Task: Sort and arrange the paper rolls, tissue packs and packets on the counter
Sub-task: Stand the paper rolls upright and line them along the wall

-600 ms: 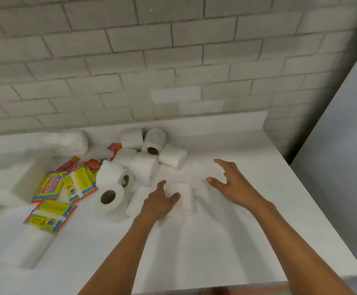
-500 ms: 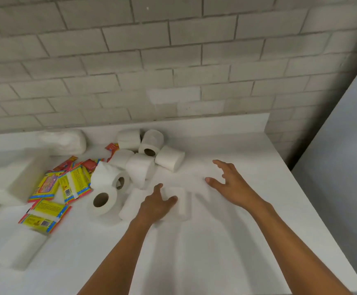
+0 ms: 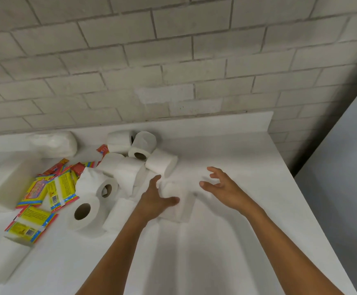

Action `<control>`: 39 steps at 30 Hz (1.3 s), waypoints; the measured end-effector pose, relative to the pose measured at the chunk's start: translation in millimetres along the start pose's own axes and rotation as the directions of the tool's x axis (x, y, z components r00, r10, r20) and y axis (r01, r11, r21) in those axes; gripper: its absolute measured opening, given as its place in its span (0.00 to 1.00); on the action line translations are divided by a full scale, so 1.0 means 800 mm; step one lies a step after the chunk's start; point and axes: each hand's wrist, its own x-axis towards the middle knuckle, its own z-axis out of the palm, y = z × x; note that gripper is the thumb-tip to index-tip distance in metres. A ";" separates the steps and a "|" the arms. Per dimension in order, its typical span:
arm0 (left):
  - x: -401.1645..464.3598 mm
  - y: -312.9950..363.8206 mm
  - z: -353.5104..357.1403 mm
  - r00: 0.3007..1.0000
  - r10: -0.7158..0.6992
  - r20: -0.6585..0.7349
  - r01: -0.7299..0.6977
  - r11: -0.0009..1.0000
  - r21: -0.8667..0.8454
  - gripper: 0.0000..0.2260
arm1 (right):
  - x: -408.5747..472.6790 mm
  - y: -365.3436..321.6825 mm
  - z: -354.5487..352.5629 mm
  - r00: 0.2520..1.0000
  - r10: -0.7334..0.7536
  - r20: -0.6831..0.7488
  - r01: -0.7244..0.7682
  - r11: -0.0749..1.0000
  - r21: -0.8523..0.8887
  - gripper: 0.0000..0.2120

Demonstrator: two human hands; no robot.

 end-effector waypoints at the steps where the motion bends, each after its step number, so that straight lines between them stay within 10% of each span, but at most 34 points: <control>1: 0.003 0.009 -0.002 0.999 0.035 -0.010 -0.035 0.999 -0.026 0.46 | 0.002 -0.002 -0.001 1.000 0.012 0.019 -0.012 0.999 0.036 0.35; 17: 0.061 0.134 -0.001 0.894 0.402 0.199 -0.381 0.914 -0.140 0.28 | 0.040 -0.025 -0.036 0.978 -0.197 -0.068 0.207 0.950 0.233 0.30; 39: 0.132 0.106 0.002 0.965 0.260 -0.030 -0.257 0.962 0.096 0.17 | 0.210 0.060 -0.207 0.721 0.079 -0.689 -0.071 0.997 0.039 0.33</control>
